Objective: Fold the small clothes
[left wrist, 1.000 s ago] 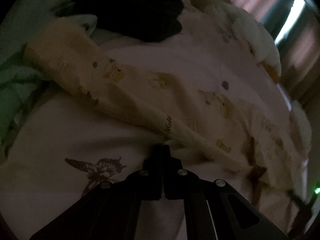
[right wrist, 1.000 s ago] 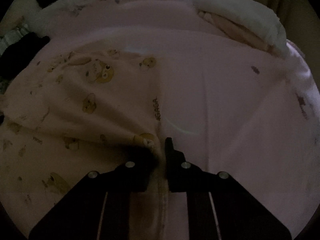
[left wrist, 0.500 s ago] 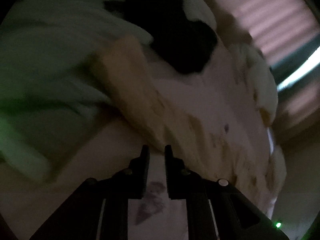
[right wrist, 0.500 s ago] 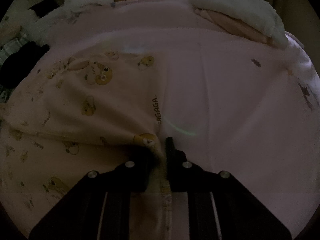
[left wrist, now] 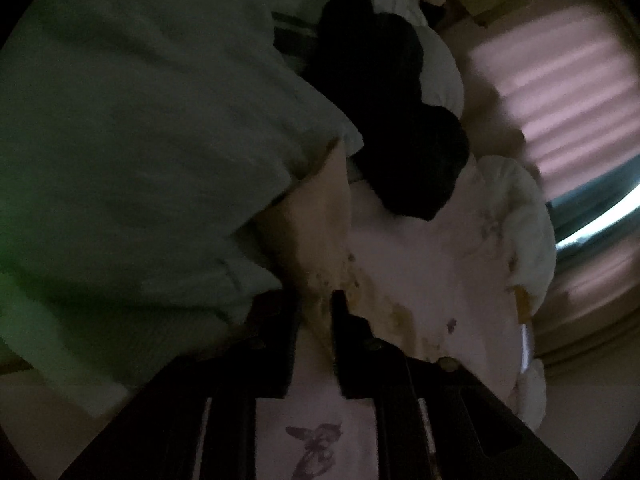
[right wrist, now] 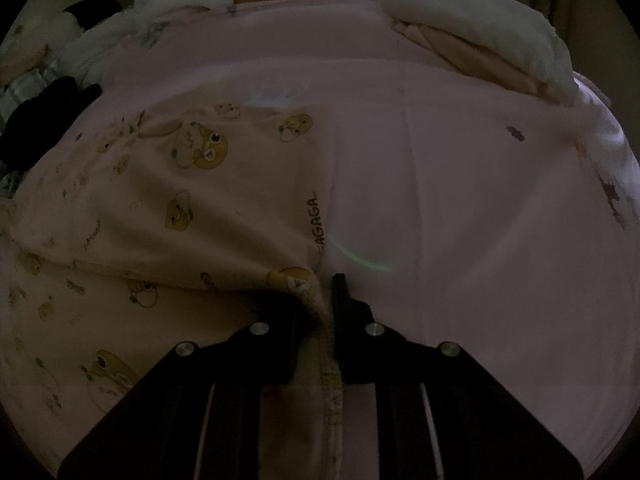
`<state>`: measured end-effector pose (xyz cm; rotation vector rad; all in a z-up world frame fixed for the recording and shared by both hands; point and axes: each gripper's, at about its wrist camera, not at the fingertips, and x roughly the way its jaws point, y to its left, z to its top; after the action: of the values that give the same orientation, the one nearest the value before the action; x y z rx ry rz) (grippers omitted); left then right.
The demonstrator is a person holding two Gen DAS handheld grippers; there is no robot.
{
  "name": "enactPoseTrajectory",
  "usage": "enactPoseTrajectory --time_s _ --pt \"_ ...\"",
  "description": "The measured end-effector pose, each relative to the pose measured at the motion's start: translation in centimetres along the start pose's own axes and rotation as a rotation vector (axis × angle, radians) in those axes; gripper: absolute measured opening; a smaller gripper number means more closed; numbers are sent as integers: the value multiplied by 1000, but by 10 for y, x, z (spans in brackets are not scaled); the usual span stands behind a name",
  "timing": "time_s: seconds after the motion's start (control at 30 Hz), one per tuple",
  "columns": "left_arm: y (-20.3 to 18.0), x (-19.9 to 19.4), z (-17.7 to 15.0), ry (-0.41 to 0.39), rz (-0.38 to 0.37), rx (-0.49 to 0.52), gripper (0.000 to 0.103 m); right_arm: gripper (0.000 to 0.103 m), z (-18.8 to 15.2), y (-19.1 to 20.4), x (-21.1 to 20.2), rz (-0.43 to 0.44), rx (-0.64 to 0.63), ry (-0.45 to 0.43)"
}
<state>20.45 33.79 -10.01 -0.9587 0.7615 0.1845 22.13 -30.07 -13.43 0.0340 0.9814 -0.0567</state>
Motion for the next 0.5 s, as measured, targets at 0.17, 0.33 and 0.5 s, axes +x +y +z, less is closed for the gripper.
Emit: enactPoseTrajectory --time_s 0.17,0.33,0.5 --pt "-9 3 -12 34 17 65 44 15 0 -3 -1 13 12 -8" --pt "-9 15 -8 -15 58 11 48 15 -2 -6 -1 33 25 -18" --pt "-22 30 -5 -45 160 69 16 15 -1 -4 0 37 6 -19"
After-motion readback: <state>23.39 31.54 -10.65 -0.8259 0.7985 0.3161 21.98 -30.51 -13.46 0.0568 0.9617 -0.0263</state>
